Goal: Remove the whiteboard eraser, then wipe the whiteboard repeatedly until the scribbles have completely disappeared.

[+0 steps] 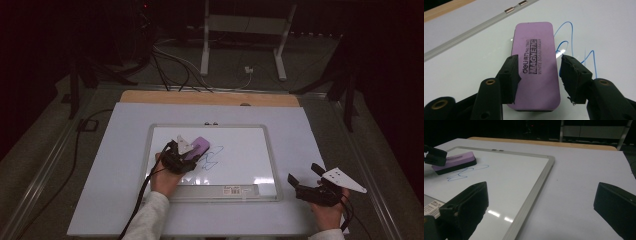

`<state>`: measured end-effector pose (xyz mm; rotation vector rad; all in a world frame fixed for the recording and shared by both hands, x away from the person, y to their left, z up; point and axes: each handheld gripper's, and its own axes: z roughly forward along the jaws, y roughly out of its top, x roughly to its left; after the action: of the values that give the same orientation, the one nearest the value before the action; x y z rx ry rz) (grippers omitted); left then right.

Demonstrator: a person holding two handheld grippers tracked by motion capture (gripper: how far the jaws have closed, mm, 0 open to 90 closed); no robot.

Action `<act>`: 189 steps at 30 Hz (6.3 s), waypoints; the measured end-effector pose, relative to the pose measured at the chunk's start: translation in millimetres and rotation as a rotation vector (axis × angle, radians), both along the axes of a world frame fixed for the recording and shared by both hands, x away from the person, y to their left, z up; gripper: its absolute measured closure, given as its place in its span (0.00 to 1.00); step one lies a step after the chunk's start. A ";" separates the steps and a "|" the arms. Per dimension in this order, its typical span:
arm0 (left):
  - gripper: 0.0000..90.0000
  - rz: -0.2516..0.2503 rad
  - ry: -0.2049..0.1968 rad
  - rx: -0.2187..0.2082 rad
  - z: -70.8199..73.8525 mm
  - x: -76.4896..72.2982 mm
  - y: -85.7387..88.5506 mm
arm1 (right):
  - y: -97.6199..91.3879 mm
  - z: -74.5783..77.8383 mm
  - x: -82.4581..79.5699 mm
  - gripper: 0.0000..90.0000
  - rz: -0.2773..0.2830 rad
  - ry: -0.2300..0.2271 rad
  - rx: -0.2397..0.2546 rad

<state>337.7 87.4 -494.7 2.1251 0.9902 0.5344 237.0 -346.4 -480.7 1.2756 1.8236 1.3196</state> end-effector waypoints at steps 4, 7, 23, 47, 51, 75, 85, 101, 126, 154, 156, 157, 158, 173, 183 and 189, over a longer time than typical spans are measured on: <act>0.47 0.019 -0.009 -0.043 2.2 0.8 2.0 | 0.0 0.3 0.4 0.00 -0.002 -0.003 0.003; 0.37 0.050 -0.008 -0.071 4.6 3.7 4.2 | -0.9 -0.2 0.7 0.00 -0.003 0.000 0.002; 0.23 0.129 0.057 -0.123 -2.5 24.9 9.3 | -0.9 -0.3 0.8 0.00 -0.002 0.001 0.002; 0.46 0.067 0.092 -0.060 -8.4 26.9 -2.7 | -1.0 -0.9 1.3 0.00 0.001 0.006 0.000; 0.46 0.113 0.097 -0.051 -7.2 30.9 1.4 | -1.6 -0.8 1.1 0.00 0.000 0.007 0.003; 0.47 0.200 0.121 0.018 -2.3 38.0 7.3 | -3.6 -0.6 0.5 0.00 -0.005 0.004 0.005; 0.47 0.096 0.120 0.034 -1.4 31.4 -18.3 | 0.9 -0.9 1.4 0.00 0.003 0.007 -0.004; 0.47 0.175 0.118 0.091 1.8 37.0 -8.1 | -4.4 -0.2 0.0 0.00 -0.009 0.002 0.007; 0.47 -0.049 0.129 0.047 0.5 3.7 -50.0 | -3.2 -0.2 -0.1 0.00 -0.008 0.004 0.005; 0.47 0.100 0.129 0.067 1.1 17.8 -21.6 | -1.9 -1.0 0.6 0.00 -0.002 0.007 0.001; 0.47 0.059 0.127 0.067 1.3 11.3 -30.4 | -2.0 -1.0 0.5 0.00 -0.004 0.008 0.002; 0.47 0.035 0.126 0.071 1.4 8.0 -34.7 | -2.2 -0.9 0.4 0.00 -0.004 0.006 0.001; 0.47 0.011 0.125 0.069 1.3 4.4 -39.5 | -2.2 -0.9 0.4 0.00 -0.004 0.006 0.001; 0.47 -0.105 0.131 0.080 2.8 -5.9 -56.0 | -4.4 -0.4 -0.5 0.00 -0.010 0.003 0.008; 0.47 0.115 0.127 0.067 1.0 16.4 -17.0 | -4.7 -0.3 -0.8 0.00 -0.011 0.002 0.005; 0.47 0.217 0.118 0.065 0.1 26.1 -3.4 | -4.9 -0.4 -0.8 0.00 -0.013 0.003 0.006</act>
<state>363.8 84.0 -494.6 2.1393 1.2962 0.5580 236.2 -351.3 -481.1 1.2909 1.8117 1.3180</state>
